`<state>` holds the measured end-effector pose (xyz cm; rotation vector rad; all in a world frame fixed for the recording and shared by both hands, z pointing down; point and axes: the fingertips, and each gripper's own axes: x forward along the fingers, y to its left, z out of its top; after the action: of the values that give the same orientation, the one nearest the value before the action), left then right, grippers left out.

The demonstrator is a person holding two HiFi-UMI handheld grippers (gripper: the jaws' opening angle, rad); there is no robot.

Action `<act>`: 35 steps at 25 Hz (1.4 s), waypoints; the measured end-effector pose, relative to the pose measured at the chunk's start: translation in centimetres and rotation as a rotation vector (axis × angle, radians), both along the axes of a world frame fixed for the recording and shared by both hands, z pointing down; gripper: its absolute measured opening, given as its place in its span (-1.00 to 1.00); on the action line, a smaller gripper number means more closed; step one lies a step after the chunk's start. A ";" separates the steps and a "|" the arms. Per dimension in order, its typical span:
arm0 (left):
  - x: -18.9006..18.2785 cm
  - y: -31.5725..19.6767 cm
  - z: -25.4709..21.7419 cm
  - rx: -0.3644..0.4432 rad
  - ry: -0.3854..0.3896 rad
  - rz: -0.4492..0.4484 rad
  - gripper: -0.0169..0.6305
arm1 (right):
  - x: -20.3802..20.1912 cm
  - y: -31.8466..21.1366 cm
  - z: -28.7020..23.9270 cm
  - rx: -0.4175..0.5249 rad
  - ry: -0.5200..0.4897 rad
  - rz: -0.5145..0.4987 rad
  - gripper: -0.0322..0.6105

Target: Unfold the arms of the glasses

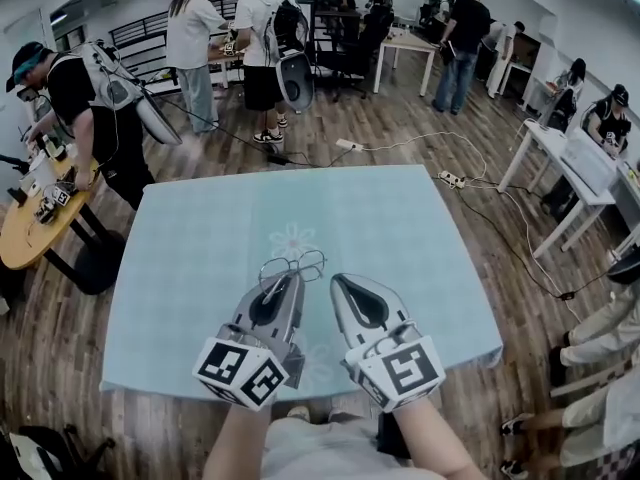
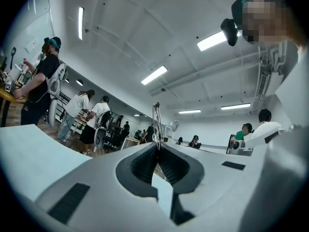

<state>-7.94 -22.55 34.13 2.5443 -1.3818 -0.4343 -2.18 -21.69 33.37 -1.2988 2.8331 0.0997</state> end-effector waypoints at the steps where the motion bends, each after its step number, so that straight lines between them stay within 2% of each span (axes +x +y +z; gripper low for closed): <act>1: 0.2 -0.2 0.0 -0.014 0.000 0.010 -0.92 | -0.1 -0.2 -0.3 0.005 -0.003 -0.015 -0.88; 3: 0.6 -0.6 0.1 -0.049 -0.003 0.033 -0.92 | -0.2 -0.4 -1.0 0.022 0.012 -0.046 -0.88; 7: 0.6 -0.7 0.1 -0.097 -0.008 0.091 -0.92 | -0.2 -0.5 -0.9 0.068 0.108 -0.087 -0.88; 11: 1.0 -0.4 0.3 -0.094 -0.122 0.165 -0.92 | 0.0 -0.8 -0.1 0.096 0.239 -0.133 -0.86; 13: 0.9 -0.4 0.4 -0.097 -0.161 0.176 -0.92 | -0.6 -0.5 -0.4 0.117 0.273 -0.183 -0.71; 14: 0.8 -0.5 0.4 -0.096 -0.182 0.169 -0.92 | -1.1 -0.1 -0.9 0.131 0.272 -0.213 -0.64; 16: 0.7 -0.6 0.5 -0.084 -0.248 0.125 -0.92 | -2.1 1.0 -1.9 0.155 0.257 -0.258 -0.64; 19: 0.7 -1.2 0.7 -0.062 -0.371 0.011 -0.92 | -3.3 2.3 -3.3 0.174 0.216 -0.272 -0.64; 21: 1.0 -1.6 0.8 -0.051 -0.421 -0.044 -0.92 | -4.1 2.9 -3.7 0.175 0.205 -0.288 -0.62; 27: 2.0 -1.7 1.0 -0.047 -0.440 -0.055 -0.92 | -5.5 3.3 -3.6 0.184 0.254 -0.333 -0.46; 35: 2.0 -2.1 1.3 -0.054 -0.420 -0.065 -0.92 | -5.5 2.5 -3.3 0.191 0.259 -0.302 -0.47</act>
<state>-5.95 -24.68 35.40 2.6509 -1.5855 0.1395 -7.68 -19.20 30.03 -0.8677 3.0974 0.5518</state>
